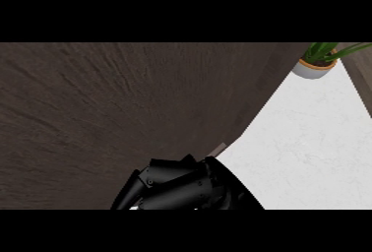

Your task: Pick up the bottled water, place it into the cabinet and close the cabinet

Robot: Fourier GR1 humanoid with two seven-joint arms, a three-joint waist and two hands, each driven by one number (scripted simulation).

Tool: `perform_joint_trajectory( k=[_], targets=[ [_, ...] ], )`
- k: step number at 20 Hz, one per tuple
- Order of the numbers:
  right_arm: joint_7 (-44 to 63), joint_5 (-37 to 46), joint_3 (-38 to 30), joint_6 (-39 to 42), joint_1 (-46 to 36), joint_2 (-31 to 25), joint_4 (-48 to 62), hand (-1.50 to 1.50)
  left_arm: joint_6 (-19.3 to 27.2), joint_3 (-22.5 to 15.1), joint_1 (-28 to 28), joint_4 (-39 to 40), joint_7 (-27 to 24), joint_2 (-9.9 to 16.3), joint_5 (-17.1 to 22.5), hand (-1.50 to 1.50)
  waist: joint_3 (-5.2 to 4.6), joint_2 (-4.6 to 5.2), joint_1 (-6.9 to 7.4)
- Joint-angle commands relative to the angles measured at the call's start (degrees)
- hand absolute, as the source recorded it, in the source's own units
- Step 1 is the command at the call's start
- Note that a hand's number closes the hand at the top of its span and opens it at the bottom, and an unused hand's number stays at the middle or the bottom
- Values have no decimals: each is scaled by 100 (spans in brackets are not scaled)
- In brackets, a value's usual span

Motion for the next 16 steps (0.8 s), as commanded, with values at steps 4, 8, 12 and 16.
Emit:
perform_joint_trajectory(
  k=[4, 8, 12, 16],
  targets=[
    [-551, -694, -1043, 303, -1017, 174, 1707, 150, -759, 642, 658, 168, -364, 194, 358, 150, 4, 15, 27],
    [-881, -1026, -1801, 954, -1180, 137, 2278, 150, -1134, 888, 535, 532, -492, 167, 474, 150, 5, 20, -45],
    [-1136, -1203, -2139, 1360, -1710, 163, 3373, 150, -1134, 1109, 705, 168, -270, 245, 647, 150, 6, 29, -16],
    [-1883, -1326, -2223, 1385, -1849, 177, 4438, 150, -1114, 1158, 508, 270, -87, 144, 704, 150, 6, 41, -13]
  ],
)
